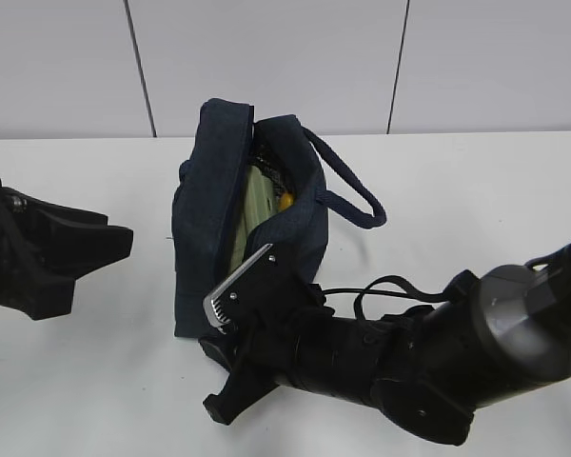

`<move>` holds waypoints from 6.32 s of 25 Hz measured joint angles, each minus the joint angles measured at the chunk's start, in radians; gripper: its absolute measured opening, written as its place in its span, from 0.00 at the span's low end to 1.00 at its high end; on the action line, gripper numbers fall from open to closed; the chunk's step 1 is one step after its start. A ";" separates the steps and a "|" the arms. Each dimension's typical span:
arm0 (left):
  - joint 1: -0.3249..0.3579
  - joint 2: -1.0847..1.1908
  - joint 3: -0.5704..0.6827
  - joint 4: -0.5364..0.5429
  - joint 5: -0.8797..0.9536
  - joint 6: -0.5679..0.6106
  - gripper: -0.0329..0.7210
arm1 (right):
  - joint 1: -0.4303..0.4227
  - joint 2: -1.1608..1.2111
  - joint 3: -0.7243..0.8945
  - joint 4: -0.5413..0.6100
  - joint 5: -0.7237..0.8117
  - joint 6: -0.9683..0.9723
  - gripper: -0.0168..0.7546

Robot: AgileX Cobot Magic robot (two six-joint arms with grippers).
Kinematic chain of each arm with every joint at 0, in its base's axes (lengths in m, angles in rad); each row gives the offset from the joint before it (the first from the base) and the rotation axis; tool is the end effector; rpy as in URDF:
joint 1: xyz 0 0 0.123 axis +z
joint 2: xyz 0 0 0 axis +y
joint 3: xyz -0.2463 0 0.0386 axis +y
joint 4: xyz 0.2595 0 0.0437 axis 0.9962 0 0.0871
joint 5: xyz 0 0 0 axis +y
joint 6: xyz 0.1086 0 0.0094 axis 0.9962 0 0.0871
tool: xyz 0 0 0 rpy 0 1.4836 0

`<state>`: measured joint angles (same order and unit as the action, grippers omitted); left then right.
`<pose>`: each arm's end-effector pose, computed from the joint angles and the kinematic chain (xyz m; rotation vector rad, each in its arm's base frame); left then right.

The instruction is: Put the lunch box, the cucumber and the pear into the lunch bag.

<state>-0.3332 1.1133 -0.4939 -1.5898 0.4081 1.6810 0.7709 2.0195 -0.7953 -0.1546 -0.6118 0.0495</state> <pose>0.2212 -0.1224 0.1959 0.6803 1.9850 -0.5740 0.2547 0.2609 0.0439 -0.9302 1.9280 0.5056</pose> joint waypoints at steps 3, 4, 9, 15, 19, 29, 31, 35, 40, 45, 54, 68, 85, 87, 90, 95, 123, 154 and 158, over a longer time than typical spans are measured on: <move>0.000 0.000 0.000 0.000 0.000 0.000 0.36 | 0.000 0.000 0.000 0.000 -0.002 0.000 0.32; 0.000 0.000 0.000 0.000 0.000 0.000 0.36 | 0.000 0.003 0.000 0.000 -0.004 0.000 0.30; 0.000 0.000 0.000 0.000 0.000 0.000 0.36 | 0.000 0.011 0.000 0.015 -0.006 0.000 0.11; 0.000 0.000 0.000 0.000 0.000 0.000 0.36 | 0.000 0.011 0.000 0.026 -0.011 0.002 0.03; 0.000 0.000 0.000 0.000 0.000 0.000 0.36 | 0.000 0.013 0.000 0.041 -0.011 0.002 0.03; 0.000 0.000 0.000 0.000 0.000 0.000 0.36 | 0.000 0.013 -0.001 0.053 0.038 0.006 0.03; 0.000 0.000 0.000 0.000 0.000 0.000 0.36 | 0.000 -0.004 -0.001 0.031 0.079 0.027 0.03; 0.000 0.000 0.000 -0.004 0.000 0.000 0.36 | 0.000 -0.077 -0.001 -0.037 0.190 0.073 0.03; 0.000 0.000 0.000 -0.092 0.000 0.000 0.36 | 0.002 -0.198 0.001 -0.076 0.321 0.090 0.03; 0.000 0.000 0.000 -0.141 0.000 0.000 0.36 | 0.002 -0.283 0.001 -0.115 0.397 0.090 0.03; 0.000 0.044 0.000 -0.160 -0.001 0.000 0.36 | 0.002 -0.364 -0.115 -0.190 0.586 0.090 0.03; 0.000 0.430 -0.018 -0.160 0.090 0.328 0.36 | 0.002 -0.365 -0.227 -0.202 0.719 0.090 0.03; 0.000 0.468 -0.151 -0.160 0.165 0.377 0.31 | 0.002 -0.366 -0.229 -0.203 0.729 0.090 0.03; 0.000 0.492 -0.163 -0.160 0.168 0.377 0.20 | 0.002 -0.366 -0.229 -0.203 0.730 0.090 0.03; 0.000 0.515 -0.173 -0.160 0.174 0.379 0.06 | 0.002 -0.366 -0.229 -0.203 0.735 0.090 0.03; 0.000 0.520 -0.168 -0.160 0.177 0.376 0.04 | 0.002 -0.366 -0.251 -0.203 0.767 0.090 0.03; 0.000 0.348 0.049 -0.160 0.226 0.357 0.03 | 0.002 -0.406 -0.404 0.088 1.059 0.105 0.34; 0.000 0.342 0.049 -0.160 0.206 0.339 0.03 | -0.349 -0.265 -0.406 1.457 1.440 -0.712 0.40; 0.000 0.342 0.049 -0.160 0.206 0.339 0.03 | -0.349 -0.265 -0.406 1.453 1.440 -0.723 0.40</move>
<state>-0.3333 1.4556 -0.4447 -1.7494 0.6137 2.0203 0.4215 1.7545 -1.2011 1.2983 0.8283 -0.6732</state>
